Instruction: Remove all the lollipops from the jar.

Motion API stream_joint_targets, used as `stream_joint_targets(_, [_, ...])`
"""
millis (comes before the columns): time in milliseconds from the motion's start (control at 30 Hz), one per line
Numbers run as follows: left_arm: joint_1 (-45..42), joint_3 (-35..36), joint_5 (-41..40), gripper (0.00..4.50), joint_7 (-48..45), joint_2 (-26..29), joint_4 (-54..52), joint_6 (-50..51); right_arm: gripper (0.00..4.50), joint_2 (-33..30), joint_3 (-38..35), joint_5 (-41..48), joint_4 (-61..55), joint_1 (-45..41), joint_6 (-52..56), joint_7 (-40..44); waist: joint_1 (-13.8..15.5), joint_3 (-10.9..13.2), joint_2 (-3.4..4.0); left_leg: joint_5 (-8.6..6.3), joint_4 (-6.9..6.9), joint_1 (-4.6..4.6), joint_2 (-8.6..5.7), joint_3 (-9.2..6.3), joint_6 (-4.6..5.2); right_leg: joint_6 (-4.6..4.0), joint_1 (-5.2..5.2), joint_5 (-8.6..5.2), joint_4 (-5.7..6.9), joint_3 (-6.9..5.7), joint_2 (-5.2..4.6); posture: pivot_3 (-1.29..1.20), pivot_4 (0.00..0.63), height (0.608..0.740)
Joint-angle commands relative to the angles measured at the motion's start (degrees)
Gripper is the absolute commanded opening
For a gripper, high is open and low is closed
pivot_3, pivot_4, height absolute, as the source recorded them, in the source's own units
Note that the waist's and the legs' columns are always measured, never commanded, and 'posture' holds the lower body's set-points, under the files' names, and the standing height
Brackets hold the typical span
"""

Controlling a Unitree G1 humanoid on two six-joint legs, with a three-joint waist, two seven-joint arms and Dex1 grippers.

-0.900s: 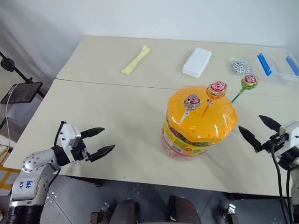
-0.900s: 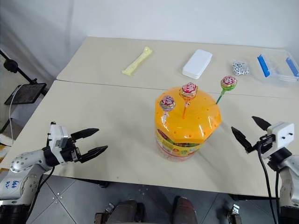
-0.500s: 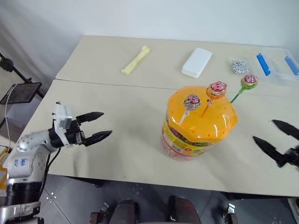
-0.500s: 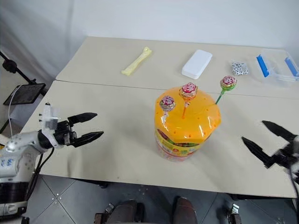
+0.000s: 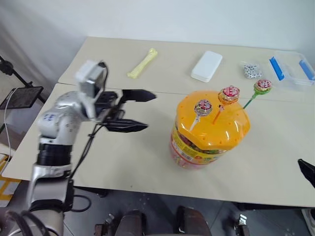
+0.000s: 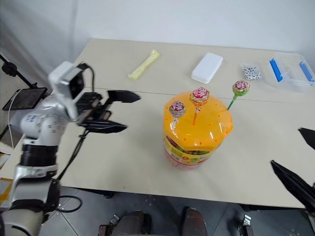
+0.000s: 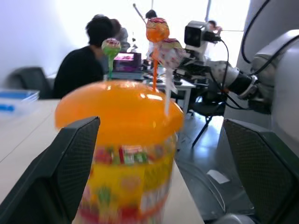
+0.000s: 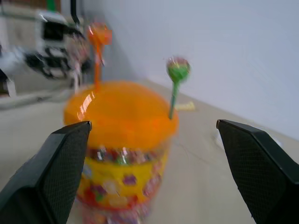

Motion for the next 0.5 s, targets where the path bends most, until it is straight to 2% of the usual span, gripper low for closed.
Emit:
stream_joint_targets(33, [-4.0,-3.6,3.0,4.5,1.1,-3.7,1.1,-1.7,4.49,0.5,1.0,1.3,-5.3,1.5,-0.9,-1.8,0.0,0.0,0.0,0.0,0.0,0.0,0.0,0.02,0.0,0.0,0.0,0.0,0.0,-0.01,0.01,0.0,0.15,0.74])
stream_joint_targets(167, [-6.2,-6.5,4.8,4.5,0.9,-7.0,2.2,-1.4,4.49,3.3,-0.2,-2.0,-2.1,5.2,-2.7,2.6,0.1,0.0,0.0,-0.02,-0.07,-0.03,0.04,0.36,-0.02,0.0,-0.07,0.0,0.0,-0.04,0.09,0.0,0.15,0.74])
stream_joint_targets(500, [-7.6,-8.1,3.9,4.5,-3.7,-8.2,0.5,0.6,4.49,5.7,-4.9,-1.4,1.5,12.7,-4.4,8.0,0.6,0.0,-0.01,-0.1,0.0,-0.08,0.04,0.48,0.11,0.0,-0.04,0.0,-0.27,0.16,0.11,0.0,0.15,0.74])
